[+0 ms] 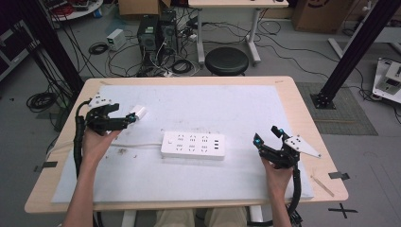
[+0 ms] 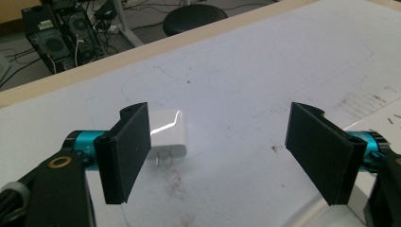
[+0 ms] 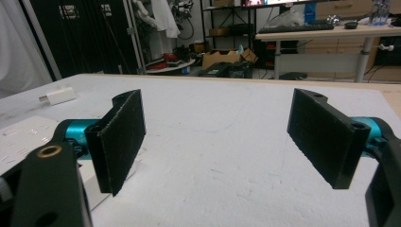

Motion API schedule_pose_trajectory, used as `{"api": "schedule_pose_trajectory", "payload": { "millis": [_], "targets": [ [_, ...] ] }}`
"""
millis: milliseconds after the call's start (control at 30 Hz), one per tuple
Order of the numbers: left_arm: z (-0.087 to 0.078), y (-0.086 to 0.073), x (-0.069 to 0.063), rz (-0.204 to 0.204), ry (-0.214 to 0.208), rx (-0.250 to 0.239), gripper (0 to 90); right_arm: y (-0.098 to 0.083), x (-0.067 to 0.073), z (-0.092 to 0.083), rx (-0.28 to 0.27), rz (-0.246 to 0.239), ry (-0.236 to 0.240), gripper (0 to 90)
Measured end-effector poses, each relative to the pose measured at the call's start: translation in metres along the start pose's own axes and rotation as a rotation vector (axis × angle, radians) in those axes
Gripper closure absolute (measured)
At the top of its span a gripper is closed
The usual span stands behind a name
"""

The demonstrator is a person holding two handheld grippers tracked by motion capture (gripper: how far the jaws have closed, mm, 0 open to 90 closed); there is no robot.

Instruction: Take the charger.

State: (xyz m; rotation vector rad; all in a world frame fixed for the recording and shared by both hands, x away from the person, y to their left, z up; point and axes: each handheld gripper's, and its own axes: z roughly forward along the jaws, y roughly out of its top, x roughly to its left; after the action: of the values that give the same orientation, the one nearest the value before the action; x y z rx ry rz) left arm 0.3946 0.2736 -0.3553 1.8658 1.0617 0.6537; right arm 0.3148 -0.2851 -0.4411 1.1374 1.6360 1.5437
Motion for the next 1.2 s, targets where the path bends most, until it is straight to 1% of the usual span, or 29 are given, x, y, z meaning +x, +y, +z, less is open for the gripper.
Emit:
{"api": "schedule_pose_trajectory", "payload": {
  "millis": [33, 133, 200, 233, 267, 300, 333, 367, 400, 433, 467, 533, 567, 633, 700, 800, 833, 933, 1100, 1167, 1200],
  "targets": [
    [0.004, 0.004, 0.001, -0.001, 0.006, 0.004, 23.1, 0.0, 0.0, 0.0, -0.002, -0.004, 0.001, 20.4],
    [0.018, 0.014, 0.008, 0.013, -0.009, 0.06, 23.1, 0.0, 0.0, 0.0, 0.001, 0.005, -0.002, 20.4],
    [0.03, 0.019, 0.013, -0.004, -0.026, 0.09, 23.2, 0.0, 0.0, 0.0, 0.003, 0.008, 0.0, 20.4],
    [0.036, 0.02, 0.015, -0.002, -0.03, 0.111, 23.1, 0.0, 0.0, 0.001, -0.001, -0.002, 0.002, 20.4],
    [0.043, 0.02, 0.016, -0.012, -0.036, 0.112, 23.1, 0.0, 0.0, 0.001, 0.003, 0.001, 0.004, 20.4],
    [0.048, 0.018, 0.018, -0.023, -0.053, 0.113, 23.2, 0.0, 0.0, 0.001, 0.002, 0.0, 0.004, 20.5],
    [0.048, 0.018, 0.018, -0.023, -0.053, 0.113, 24.3, 0.0, 0.0, 0.001, 0.002, 0.0, 0.004, 20.5],
    [0.059, 0.015, 0.021, -0.026, -0.051, 0.13, 24.3, 0.0, 0.0, 0.001, 0.005, 0.0, 0.003, 20.4],
    [0.062, 0.013, 0.022, -0.015, -0.037, 0.142, 25.8, 0.0, 0.0, 0.001, 0.007, -0.002, 0.002, 20.4],
    [0.068, 0.01, 0.023, -0.013, -0.03, 0.16, 25.8, 0.0, 0.0, 0.001, 0.008, -0.001, 0.004, 20.4],
    [0.072, 0.008, 0.025, -0.021, -0.033, 0.171, 25.8, 0.0, 0.0, 0.001, 0.006, -0.001, 0.004, 20.4],
    [0.072, 0.008, 0.025, -0.021, -0.033, 0.171, 25.8, 0.0, 0.0, 0.001, 0.007, -0.001, 0.003, 20.4],
    [0.082, 0.001, 0.033, -0.04, -0.009, 0.206, 25.8, 0.0, 0.0, 0.001, 0.007, -0.001, 0.003, 20.4],
    [0.087, -0.004, 0.038, -0.06, -0.007, 0.22, 25.5, 0.0, 0.0, 0.001, 0.007, -0.001, 0.005, 20.5],
    [0.091, -0.007, 0.042, -0.068, -0.011, 0.236, 25.5, 0.0, 0.0, 0.001, 0.01, -0.001, 0.004, 20.5],
    [0.097, -0.012, 0.044, -0.08, -0.014, 0.252, 25.5, 0.0, 0.0, 0.001, 0.009, -0.001, 0.004, 20.4],
    [0.1, -0.014, 0.043, -0.094, -0.015, 0.255, 25.5, 0.0, 0.0, 0.001, 0.009, -0.001, 0.004, 20.5],
    [0.107, -0.018, 0.044, -0.119, -0.032, 0.271, 25.5, 0.0, 0.0, 0.002, 0.015, -0.001, 0.007, 20.5],
    [0.115, -0.022, 0.041, -0.095, -0.007, 0.299, 25.9, 0.0, 0.0, 0.002, 0.018, 0.0, 0.004, 20.5],
    [0.115, -0.022, 0.043, -0.096, 0.002, 0.3, 26.2, 0.0, 0.001, 0.002, 0.019, 0.001, 0.004, 20.5],
    [0.115, -0.023, 0.043, -0.107, 0.001, 0.294, 26.8, 0.0, 0.001, 0.002, 0.023, 0.006, 0.004, 20.5]
  ]
}}
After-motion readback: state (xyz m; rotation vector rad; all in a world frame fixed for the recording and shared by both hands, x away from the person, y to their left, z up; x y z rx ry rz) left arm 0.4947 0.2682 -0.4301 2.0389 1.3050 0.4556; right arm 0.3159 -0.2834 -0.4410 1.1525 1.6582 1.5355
